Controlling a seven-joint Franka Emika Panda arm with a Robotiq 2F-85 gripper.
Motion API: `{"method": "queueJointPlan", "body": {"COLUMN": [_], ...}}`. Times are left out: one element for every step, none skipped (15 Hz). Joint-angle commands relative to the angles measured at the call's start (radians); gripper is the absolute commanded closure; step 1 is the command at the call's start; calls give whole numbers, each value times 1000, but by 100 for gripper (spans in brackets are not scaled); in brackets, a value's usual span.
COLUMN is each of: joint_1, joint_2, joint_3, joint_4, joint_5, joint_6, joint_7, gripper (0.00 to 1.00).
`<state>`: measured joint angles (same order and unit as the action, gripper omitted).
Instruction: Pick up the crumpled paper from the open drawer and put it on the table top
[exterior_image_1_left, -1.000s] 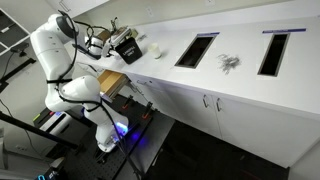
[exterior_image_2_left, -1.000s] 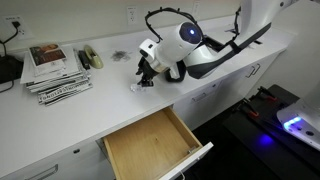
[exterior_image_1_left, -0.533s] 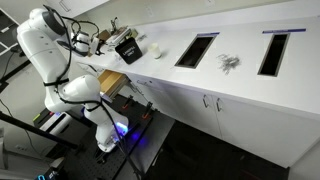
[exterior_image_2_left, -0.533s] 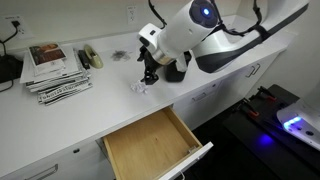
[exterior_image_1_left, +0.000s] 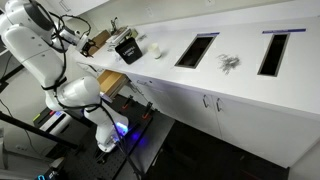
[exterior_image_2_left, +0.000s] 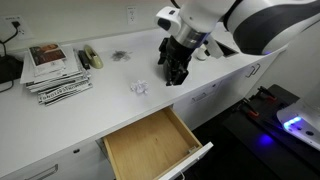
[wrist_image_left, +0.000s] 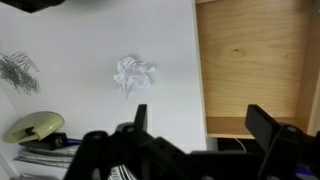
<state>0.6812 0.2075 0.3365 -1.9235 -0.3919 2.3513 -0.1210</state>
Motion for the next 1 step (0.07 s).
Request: {"method": "queueJointPlan", "body": {"joint_1": [-69], "joint_2": [-140], "joint_3": [56], "joint_4": [-103], "joint_5": [148], "joint_6": [-62], "joint_7": [-126], "gripper": [0]}}
